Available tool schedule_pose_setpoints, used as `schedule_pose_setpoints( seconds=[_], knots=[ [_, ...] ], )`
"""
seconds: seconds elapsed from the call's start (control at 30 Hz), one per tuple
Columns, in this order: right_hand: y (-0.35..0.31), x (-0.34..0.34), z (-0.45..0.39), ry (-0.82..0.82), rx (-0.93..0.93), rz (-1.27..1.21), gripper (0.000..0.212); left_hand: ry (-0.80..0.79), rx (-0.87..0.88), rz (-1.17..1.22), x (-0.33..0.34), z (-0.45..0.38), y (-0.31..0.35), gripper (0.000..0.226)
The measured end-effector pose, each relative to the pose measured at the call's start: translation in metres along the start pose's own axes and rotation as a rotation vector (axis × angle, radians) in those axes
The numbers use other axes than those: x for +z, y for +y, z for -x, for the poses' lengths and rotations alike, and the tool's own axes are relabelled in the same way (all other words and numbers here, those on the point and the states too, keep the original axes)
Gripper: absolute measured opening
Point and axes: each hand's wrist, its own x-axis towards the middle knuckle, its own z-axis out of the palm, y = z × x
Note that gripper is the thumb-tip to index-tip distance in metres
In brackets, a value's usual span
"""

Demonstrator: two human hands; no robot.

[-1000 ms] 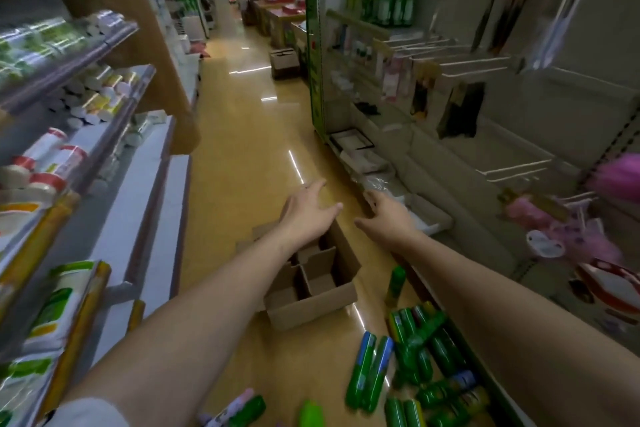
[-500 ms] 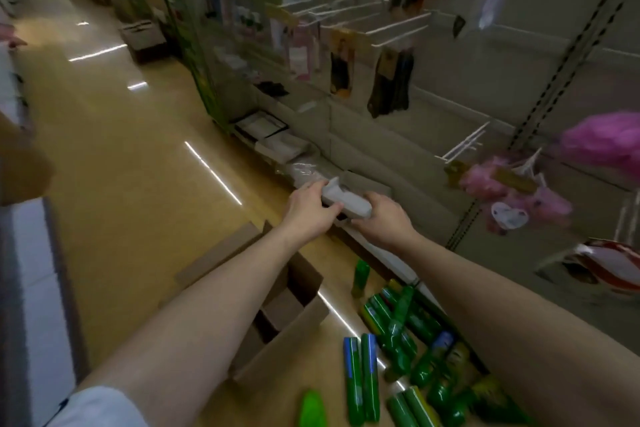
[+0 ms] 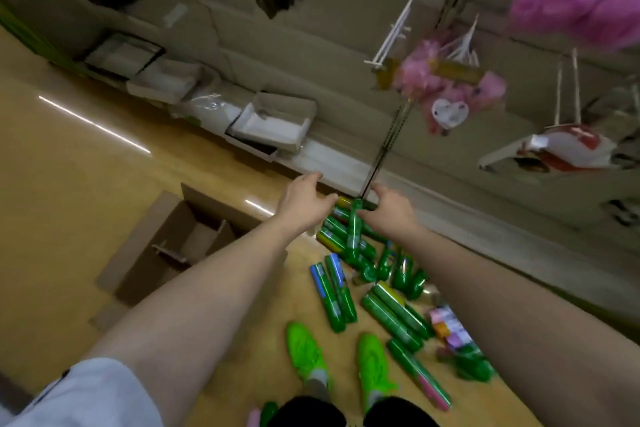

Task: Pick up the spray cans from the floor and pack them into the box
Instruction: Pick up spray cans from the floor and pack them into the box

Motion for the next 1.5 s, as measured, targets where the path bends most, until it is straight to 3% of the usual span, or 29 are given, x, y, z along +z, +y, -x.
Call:
schedule_pose_setpoints(
  seconds=[0.3,0.5,0.87,1.27,1.5],
  knots=[
    [0.094,0.045,-0.017,-0.154,0.123,-0.061,0.06,-0.105,-0.14,-0.093,0.1,0.005,-0.006,0.06],
    [0.141,0.066,-0.018,-0.241,0.176,-0.119,0.069,-0.153,-0.26,-0.09,0.145,0.013,-0.01,0.06],
    [0.175,0.117,-0.056,-0.288,0.25,-0.162,0.067,-0.177,-0.297,-0.064,0.197,-0.023,-0.036,0.062],
    [0.202,0.271,-0.121,-0.236,0.498,-0.195,0.062,-0.292,-0.128,-0.127,0.252,-0.127,-0.145,0.062],
    [0.199,0.383,-0.149,-0.308,0.553,-0.241,0.062,-0.403,-0.214,-0.162,0.303,-0.159,-0.238,0.065]
  ],
)
